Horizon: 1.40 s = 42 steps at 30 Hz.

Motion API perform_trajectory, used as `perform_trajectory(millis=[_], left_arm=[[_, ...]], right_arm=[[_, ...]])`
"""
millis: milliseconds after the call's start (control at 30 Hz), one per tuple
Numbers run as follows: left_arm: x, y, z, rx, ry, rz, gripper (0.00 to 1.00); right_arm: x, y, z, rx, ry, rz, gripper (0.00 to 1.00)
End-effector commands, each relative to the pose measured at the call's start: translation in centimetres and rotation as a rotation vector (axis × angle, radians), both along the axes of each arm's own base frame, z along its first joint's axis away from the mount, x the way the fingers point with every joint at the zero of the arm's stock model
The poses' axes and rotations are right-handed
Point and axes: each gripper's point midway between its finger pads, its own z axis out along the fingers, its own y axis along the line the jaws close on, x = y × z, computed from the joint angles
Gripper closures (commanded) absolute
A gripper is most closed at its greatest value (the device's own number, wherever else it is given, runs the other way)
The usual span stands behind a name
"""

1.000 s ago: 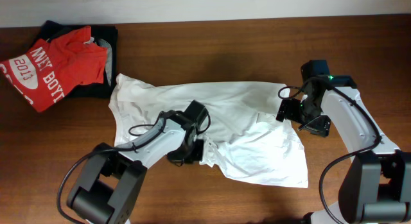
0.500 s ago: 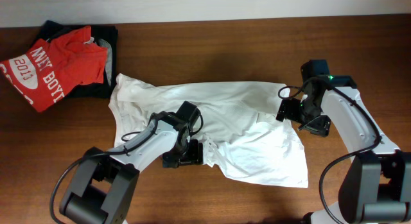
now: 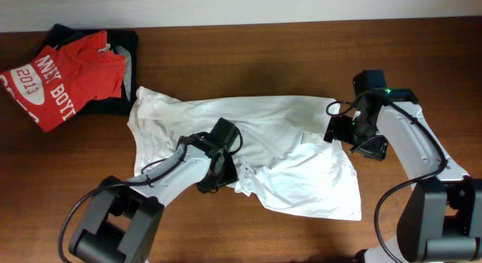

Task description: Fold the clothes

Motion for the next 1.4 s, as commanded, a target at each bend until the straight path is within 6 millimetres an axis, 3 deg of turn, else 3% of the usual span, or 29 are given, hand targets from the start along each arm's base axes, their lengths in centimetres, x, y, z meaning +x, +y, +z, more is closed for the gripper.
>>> perform_trajectory(millis=[0, 100, 200, 267, 333, 533, 767, 867, 1000, 1200, 1367], left_arm=[[-2.2, 0.0, -3.7, 0.073, 0.079, -0.041, 0.55], [-2.6, 0.2, -4.0, 0.085, 0.100, -0.042, 0.72], [-2.9, 0.5, -4.0, 0.094, 0.114, -0.046, 0.80], [-2.9, 0.5, -4.0, 0.094, 0.114, -0.046, 0.99], [-3.5, 0.9, -3.5, 0.119, 0.148, -0.046, 0.99], [-4.1, 3.1, 2.7, 0.274, 0.227, -0.097, 0.99], [-7.5, 5.6, 4.8, 0.362, 0.365, -0.115, 0.99], [-9.2, 7.6, 9.4, 0.380, 0.318, -0.121, 0.99], [-10.8, 8.1, 11.9, 0.338, 0.299, -0.118, 0.99], [-13.3, 6.0, 12.7, 0.304, 0.297, -0.244, 0.99], [-13.1, 6.2, 12.7, 0.351, 0.262, -0.280, 0.98]], right_arm=[[-0.1, 0.0, 0.1, -0.005, -0.001, 0.005, 0.01], [-0.1, 0.1, 0.1, -0.005, -0.001, 0.005, 0.01], [-0.1, 0.1, 0.1, -0.005, -0.002, 0.004, 0.01], [-0.1, 0.1, 0.1, -0.005, -0.001, 0.004, 0.01], [-0.1, 0.0, 0.1, -0.005, -0.001, 0.004, 0.01], [0.0, 0.1, 0.1, -0.005, -0.003, 0.004, 0.01], [-0.1, 0.0, 0.1, -0.005, -0.003, 0.004, 0.01], [-0.1, 0.0, 0.1, -0.005, -0.003, 0.004, 0.01], [0.0, 0.0, 0.1, -0.006, -0.003, 0.004, 0.01], [-0.8, -2.1, 0.1, -0.029, 0.026, -0.062, 0.01], [-3.7, -5.1, 1.2, 0.033, 0.088, -0.228, 0.01]])
